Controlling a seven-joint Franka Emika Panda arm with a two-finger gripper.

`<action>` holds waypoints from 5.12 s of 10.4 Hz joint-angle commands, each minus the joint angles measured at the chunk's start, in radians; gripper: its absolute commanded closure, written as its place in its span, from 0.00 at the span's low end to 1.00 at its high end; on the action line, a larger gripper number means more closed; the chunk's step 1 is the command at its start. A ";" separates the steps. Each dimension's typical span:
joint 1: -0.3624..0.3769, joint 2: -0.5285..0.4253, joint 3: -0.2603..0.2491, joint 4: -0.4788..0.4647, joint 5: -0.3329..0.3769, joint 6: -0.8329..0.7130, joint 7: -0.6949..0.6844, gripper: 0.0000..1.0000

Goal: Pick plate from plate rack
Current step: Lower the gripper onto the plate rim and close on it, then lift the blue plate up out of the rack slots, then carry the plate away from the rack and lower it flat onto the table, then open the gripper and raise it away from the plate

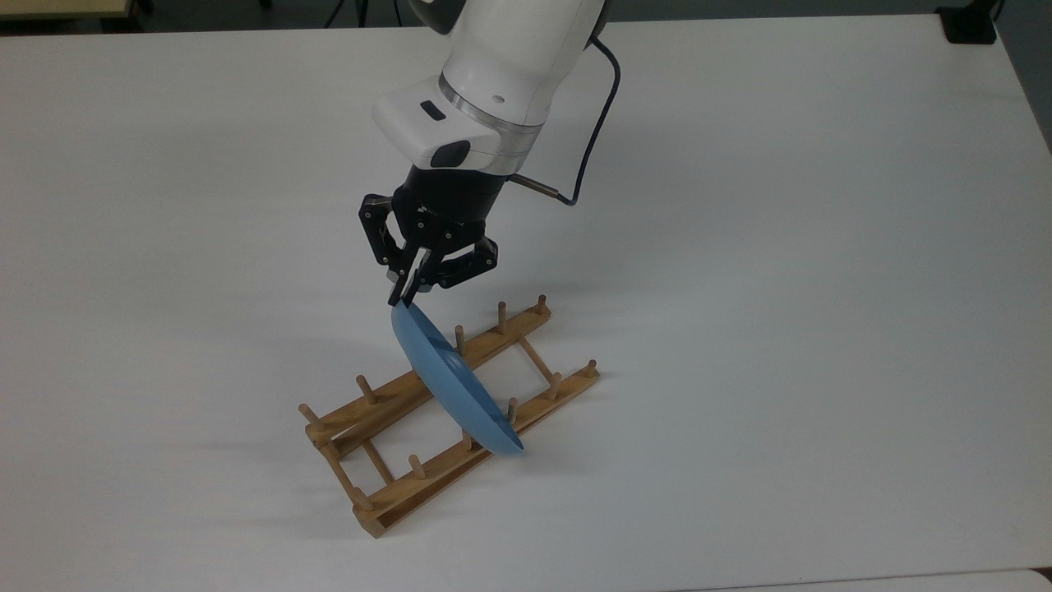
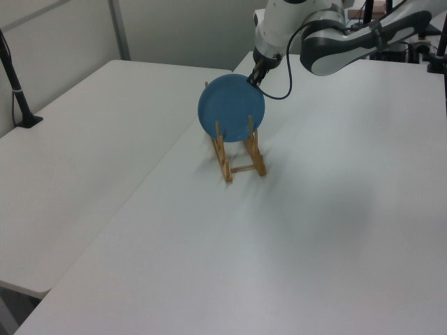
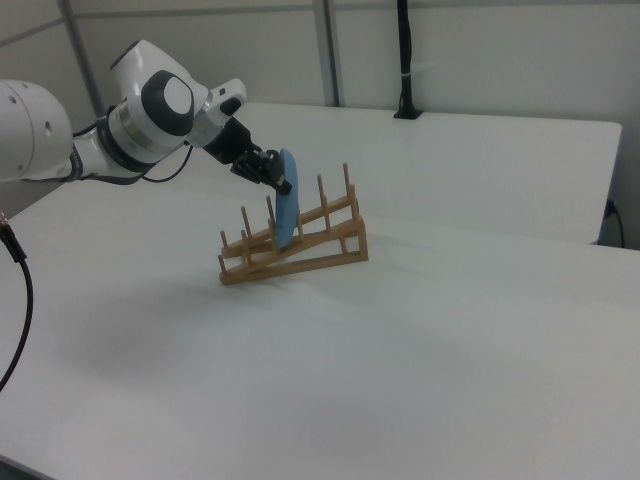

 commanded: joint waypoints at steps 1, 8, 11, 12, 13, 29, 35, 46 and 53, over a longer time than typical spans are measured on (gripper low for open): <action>-0.006 -0.002 -0.010 0.005 -0.035 0.036 0.011 1.00; -0.026 -0.077 -0.010 0.005 -0.065 0.033 0.011 1.00; -0.039 -0.093 -0.008 0.006 -0.059 0.033 0.017 1.00; -0.043 -0.096 -0.008 0.006 -0.055 0.033 0.020 1.00; -0.045 -0.097 -0.008 0.006 -0.041 0.031 0.022 1.00; 0.009 -0.137 0.018 -0.037 0.557 -0.544 -0.642 1.00; 0.033 -0.029 0.019 -0.086 0.557 -0.608 -0.927 1.00; 0.035 0.088 0.016 -0.075 0.610 -0.608 -1.005 0.47; 0.021 -0.210 0.007 -0.054 0.502 -0.618 -0.547 0.00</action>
